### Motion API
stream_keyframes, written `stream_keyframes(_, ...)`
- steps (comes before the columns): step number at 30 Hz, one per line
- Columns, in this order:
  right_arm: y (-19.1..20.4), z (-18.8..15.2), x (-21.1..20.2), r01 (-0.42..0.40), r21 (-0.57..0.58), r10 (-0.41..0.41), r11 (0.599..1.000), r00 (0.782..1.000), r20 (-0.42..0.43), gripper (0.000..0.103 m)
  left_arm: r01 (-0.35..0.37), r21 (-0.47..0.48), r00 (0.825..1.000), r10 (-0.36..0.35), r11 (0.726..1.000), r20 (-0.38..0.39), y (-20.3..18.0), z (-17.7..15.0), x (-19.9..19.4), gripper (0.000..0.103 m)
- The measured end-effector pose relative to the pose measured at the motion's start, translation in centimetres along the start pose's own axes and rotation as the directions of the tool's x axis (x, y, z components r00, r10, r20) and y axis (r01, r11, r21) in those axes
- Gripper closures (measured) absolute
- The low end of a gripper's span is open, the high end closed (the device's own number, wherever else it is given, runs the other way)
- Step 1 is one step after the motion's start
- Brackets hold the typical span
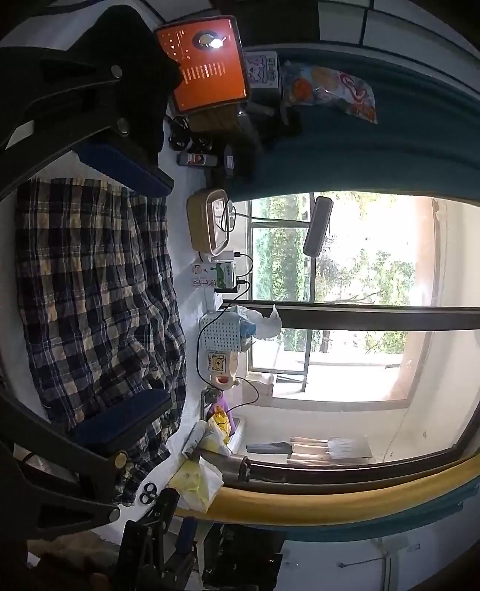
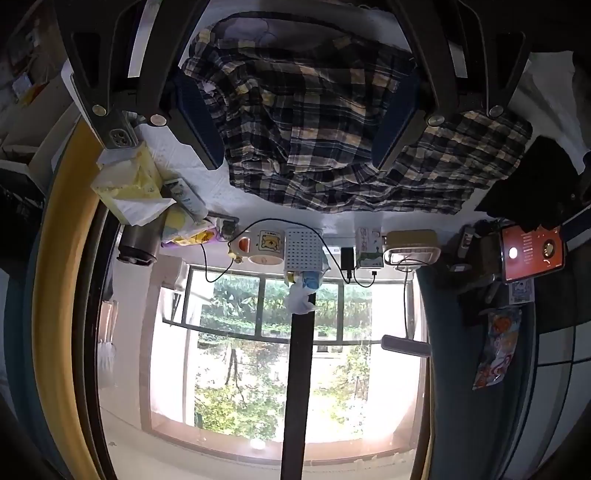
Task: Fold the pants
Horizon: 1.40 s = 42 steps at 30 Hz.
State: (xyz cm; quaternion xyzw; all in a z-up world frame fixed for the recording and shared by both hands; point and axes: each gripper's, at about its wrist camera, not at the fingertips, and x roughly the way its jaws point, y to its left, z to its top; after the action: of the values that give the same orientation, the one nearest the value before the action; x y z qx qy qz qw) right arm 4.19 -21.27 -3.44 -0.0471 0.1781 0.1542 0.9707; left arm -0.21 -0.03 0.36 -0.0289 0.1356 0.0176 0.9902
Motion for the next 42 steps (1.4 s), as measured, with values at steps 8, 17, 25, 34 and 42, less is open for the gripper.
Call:
stream_keyframes(8, 0.20, 0.09, -0.13, 0.003, -0.004, -0.003, 1.000, 1.000, 0.003, 0.019, -0.009, -0.005, 1.000, 0.009, 1.000, -0.009, 0.26, -0.14, 0.01, 0.001)
stream_keyframes(17, 0.25, 0.09, -0.17, 0.002, -0.003, -0.002, 1.000, 1.000, 0.003, 0.019, -0.014, -0.002, 1.000, 0.014, 1.000, -0.009, 0.18, -0.12, -0.01, 0.001)
stream_keyframes(25, 0.30, 0.15, -0.23, 0.003, -0.005, -0.003, 1.000, 1.000, 0.004, 0.019, -0.015, -0.002, 1.000, 0.015, 1.000, -0.007, 0.25, -0.13, -0.09, 0.001)
stream_keyframes(34, 0.43, 0.28, -0.35, 0.003, -0.008, -0.003, 1.000, 1.000, 0.007, 0.019, -0.015, -0.003, 1.000, 0.015, 1.000, -0.004, 0.34, -0.11, -0.16, 0.001)
stream_keyframes(42, 0.53, 0.26, -0.45, 0.003, -0.009, -0.003, 1.000, 1.000, 0.007, 0.019, -0.016, -0.004, 1.000, 0.016, 1.000, -0.004, 0.43, -0.13, -0.20, 0.001)
